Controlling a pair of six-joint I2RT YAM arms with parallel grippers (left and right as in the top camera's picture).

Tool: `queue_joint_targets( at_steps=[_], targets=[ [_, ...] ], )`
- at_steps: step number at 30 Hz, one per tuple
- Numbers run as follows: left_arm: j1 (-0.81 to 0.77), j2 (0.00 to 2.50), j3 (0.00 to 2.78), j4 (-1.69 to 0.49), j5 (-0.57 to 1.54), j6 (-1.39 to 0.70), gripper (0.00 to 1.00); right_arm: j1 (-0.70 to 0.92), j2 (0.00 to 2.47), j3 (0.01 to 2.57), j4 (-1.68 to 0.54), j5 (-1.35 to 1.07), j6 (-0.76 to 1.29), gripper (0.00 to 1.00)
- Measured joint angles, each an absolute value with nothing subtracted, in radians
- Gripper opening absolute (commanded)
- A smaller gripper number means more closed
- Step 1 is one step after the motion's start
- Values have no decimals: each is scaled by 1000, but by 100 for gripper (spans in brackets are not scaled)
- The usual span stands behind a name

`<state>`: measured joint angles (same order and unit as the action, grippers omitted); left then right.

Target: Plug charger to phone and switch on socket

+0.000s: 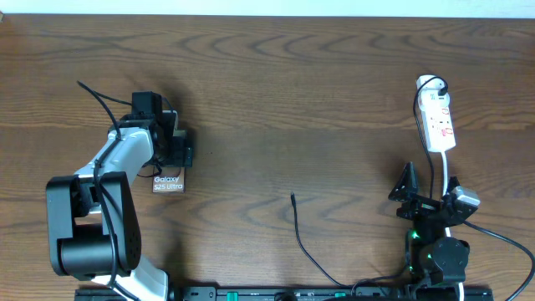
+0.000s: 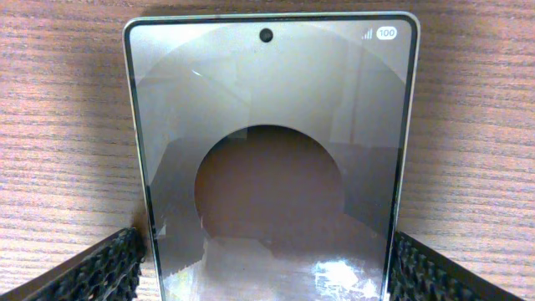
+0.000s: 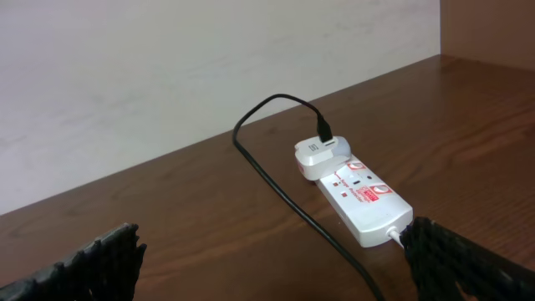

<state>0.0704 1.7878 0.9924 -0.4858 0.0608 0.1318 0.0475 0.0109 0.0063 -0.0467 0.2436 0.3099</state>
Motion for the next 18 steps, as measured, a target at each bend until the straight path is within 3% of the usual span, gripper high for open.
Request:
queue_joint_targets(
  at_steps=[18],
  targets=[
    [70, 1788, 992, -486, 65, 132, 84, 47, 11, 6, -47, 244, 310, 99]
  ],
)
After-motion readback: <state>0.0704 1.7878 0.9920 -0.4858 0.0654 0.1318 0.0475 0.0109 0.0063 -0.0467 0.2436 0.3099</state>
